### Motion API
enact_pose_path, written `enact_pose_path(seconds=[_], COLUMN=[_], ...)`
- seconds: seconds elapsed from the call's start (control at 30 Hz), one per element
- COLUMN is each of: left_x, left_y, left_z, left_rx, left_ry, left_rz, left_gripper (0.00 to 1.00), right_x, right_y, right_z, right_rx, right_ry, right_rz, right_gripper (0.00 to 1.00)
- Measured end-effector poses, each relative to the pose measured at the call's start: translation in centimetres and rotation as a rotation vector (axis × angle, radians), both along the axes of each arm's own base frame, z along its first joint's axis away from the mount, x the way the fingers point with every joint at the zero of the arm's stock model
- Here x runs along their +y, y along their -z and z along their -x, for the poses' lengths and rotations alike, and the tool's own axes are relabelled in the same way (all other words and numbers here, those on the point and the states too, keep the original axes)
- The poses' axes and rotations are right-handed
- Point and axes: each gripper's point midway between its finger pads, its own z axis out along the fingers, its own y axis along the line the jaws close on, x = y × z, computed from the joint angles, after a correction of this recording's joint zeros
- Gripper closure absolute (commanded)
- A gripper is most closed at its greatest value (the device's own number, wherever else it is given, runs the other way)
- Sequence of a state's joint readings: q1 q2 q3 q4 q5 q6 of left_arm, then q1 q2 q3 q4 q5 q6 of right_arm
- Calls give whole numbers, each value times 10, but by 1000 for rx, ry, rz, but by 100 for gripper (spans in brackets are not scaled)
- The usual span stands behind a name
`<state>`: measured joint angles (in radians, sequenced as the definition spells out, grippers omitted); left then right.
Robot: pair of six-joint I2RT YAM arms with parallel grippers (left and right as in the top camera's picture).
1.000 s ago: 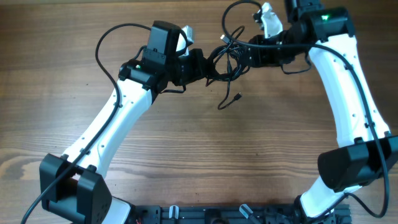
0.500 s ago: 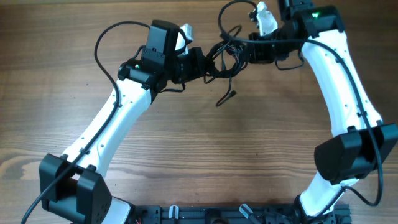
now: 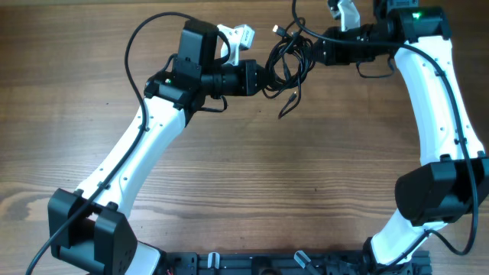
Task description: Untangle cables
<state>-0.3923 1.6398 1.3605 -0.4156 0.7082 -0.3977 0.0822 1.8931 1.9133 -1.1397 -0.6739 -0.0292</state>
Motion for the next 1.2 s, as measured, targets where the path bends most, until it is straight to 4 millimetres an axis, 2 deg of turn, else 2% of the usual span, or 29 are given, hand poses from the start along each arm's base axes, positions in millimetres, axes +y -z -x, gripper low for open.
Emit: enact_pose_path(seconds=[0.1, 0.2, 0.3, 0.43, 0.63, 0.87, 1.0, 1.2], left_x=[0, 4, 9, 10, 12, 14, 16, 16], left_y=[1, 7, 11, 12, 15, 22, 26, 27], left_z=[2, 1, -4, -6, -4, 2, 5, 6], left_rx=[6, 41, 54, 59, 75, 160, 190, 194], left_ry=[10, -31, -76, -92, -97, -130, -136, -136], left_rz=[-1, -23, -43, -50, -60, -63, -71, -73], left_gripper=[96, 96, 96, 96, 96, 96, 96, 96], right_x=[-5, -22, -31, -17, 31, 33, 44, 35], right_y=[0, 0, -9, -30, -34, -28, -20, -1], right_z=[-2, -6, -3, 11, 19, 10, 2, -5], right_rx=[-3, -3, -13, -37, -85, -30, -3, 102], right_ry=[12, 57, 83, 59, -33, 70, 96, 265], right_rz=[0, 16, 25, -6, 17, 15, 2, 50], right_gripper=[75, 63, 62, 62, 62, 67, 68, 69])
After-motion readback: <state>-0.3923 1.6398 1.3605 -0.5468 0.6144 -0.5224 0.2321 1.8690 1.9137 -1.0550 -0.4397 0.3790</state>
